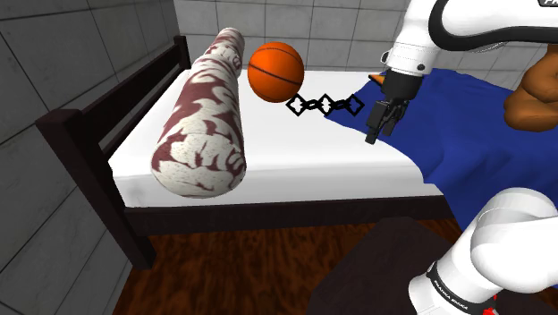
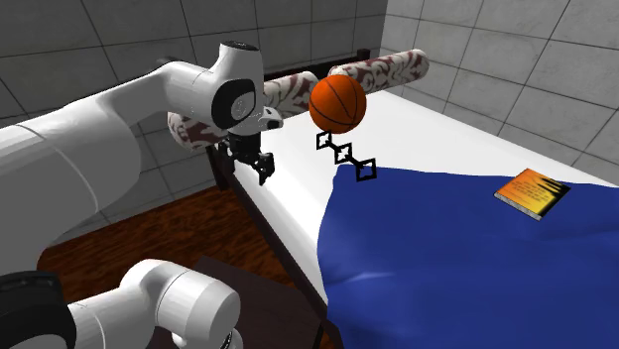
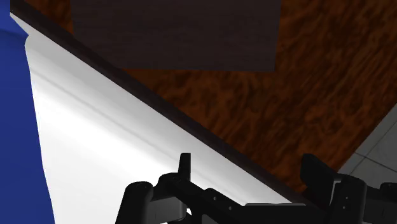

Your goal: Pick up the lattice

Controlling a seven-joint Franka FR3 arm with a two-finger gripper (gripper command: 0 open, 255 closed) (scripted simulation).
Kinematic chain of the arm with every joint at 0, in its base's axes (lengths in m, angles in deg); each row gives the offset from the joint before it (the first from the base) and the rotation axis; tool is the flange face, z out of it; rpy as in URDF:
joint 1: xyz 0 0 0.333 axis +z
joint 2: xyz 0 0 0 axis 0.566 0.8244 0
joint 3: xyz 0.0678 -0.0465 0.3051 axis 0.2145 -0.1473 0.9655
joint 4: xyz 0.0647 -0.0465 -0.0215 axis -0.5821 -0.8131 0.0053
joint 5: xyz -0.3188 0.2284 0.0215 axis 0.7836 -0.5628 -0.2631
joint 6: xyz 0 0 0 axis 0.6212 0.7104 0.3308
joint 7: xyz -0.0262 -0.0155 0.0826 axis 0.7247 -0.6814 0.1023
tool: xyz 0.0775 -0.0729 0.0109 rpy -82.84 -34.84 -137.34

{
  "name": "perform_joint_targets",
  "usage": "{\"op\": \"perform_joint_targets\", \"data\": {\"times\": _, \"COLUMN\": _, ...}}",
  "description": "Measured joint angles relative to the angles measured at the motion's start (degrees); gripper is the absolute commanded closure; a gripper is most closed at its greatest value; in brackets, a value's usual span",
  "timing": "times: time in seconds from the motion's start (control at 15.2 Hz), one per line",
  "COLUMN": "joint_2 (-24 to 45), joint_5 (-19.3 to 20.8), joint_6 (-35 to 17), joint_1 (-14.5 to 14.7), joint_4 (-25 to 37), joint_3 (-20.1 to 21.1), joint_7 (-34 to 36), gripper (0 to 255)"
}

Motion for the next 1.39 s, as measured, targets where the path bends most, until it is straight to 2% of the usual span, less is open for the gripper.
{"op": "perform_joint_targets", "data": {"times": 0.13, "joint_2": 0.9, "joint_5": 0.6, "joint_6": -0.3, "joint_1": 0.0, "joint_4": 0.5, "joint_3": -0.6, "joint_7": -1.2, "gripper": 0}}
{"op": "perform_joint_targets", "data": {"times": 0.53, "joint_2": 10.9, "joint_5": 6.0, "joint_6": -3.2, "joint_1": 1.1, "joint_4": 6.4, "joint_3": -6.2, "joint_7": -14.7, "gripper": 0}}
{"op": "perform_joint_targets", "data": {"times": 1.06, "joint_2": 27.3, "joint_5": 9.9, "joint_6": -6.5, "joint_1": 3.1, "joint_4": 19.1, "joint_3": -12.2, "joint_7": -33.4, "gripper": 0}}
{"op": "perform_joint_targets", "data": {"times": 1.39, "joint_2": 38.7, "joint_5": 9.9, "joint_6": -7.7, "joint_1": 3.9, "joint_4": 29.6, "joint_3": -14.5, "joint_7": -44.6, "gripper": 0}}
